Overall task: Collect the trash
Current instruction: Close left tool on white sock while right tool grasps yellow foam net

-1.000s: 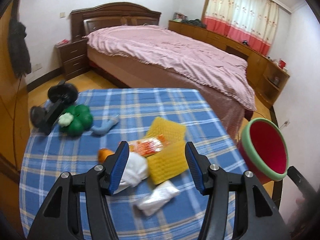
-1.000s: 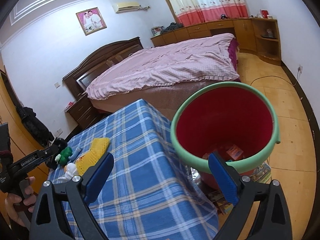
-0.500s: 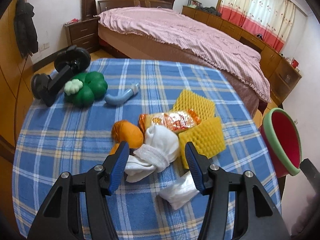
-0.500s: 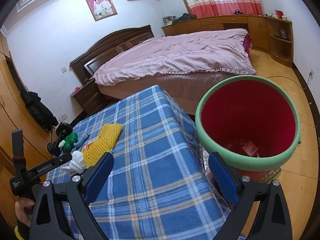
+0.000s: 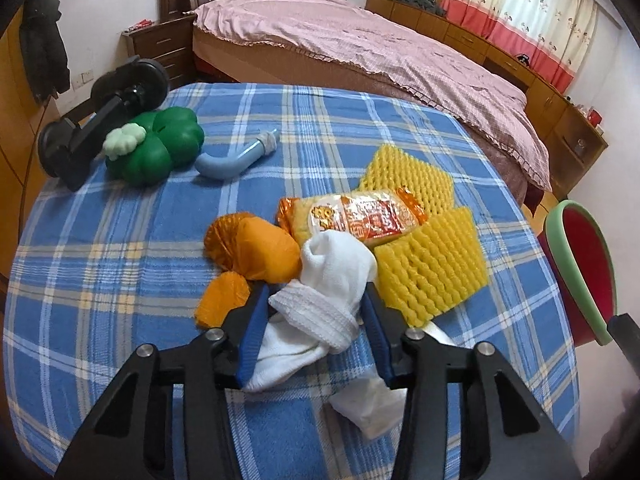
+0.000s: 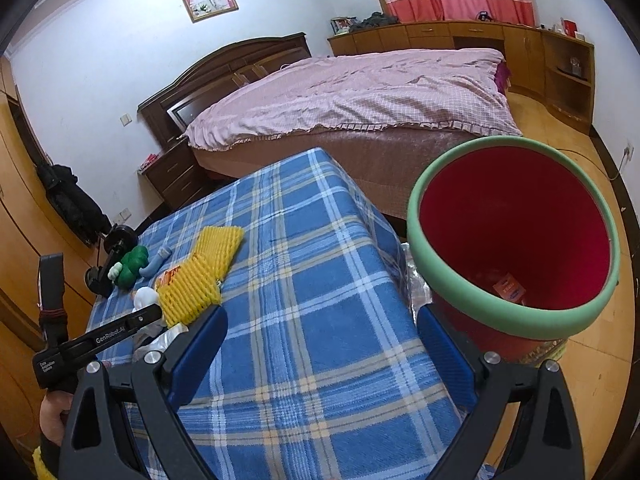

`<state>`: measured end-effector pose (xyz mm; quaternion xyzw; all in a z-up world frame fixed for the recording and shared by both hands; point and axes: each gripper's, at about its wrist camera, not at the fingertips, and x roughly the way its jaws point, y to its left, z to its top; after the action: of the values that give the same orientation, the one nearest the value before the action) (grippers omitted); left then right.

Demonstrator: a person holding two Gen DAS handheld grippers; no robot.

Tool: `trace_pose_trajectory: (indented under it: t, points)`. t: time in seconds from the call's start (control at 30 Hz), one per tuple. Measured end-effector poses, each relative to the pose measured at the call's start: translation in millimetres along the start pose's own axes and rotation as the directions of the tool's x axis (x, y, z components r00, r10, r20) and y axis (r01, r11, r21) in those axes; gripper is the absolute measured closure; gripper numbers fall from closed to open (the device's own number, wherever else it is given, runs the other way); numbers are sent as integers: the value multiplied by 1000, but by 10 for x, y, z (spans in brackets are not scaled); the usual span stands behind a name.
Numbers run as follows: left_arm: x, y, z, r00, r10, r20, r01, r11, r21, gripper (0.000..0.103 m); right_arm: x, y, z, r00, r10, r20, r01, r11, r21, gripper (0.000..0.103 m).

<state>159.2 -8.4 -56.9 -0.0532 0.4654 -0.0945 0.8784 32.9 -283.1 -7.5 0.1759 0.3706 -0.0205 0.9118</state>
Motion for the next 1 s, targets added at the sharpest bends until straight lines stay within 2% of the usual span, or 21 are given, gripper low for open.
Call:
trace_pose_trajectory:
  t: [0.13,0.2,0.33,0.57,0.77,1.0]
  points:
    - [-30,39,-26,999,-52,16,52,999,-14,74,70,82,1,1000,7,-18,-8,1000,-19,5]
    - [-74,60,-31,997,-73,22,74,997,-27,78,111,142,-1,1000,12,-27,-13,999,-35,5]
    - [-223,95,-37,993,-112,47,114,993,-41,78,173,262,10,999,22,-40,-25,998,-62,5]
    - [-702,189,24,975,-158,153,165,986,-33,78,277,531,50,997,49,-55,-55,993,-108,5]
    - [-878,476,78,970,-132,206,152,985,-85,78,443,782,73,994,76,-83,-87,986,-139,9]
    - [-772,894,51,980,-42,195,74,984,-162,78,769,1059,24,987,65,-146,-90,981,-170,18]
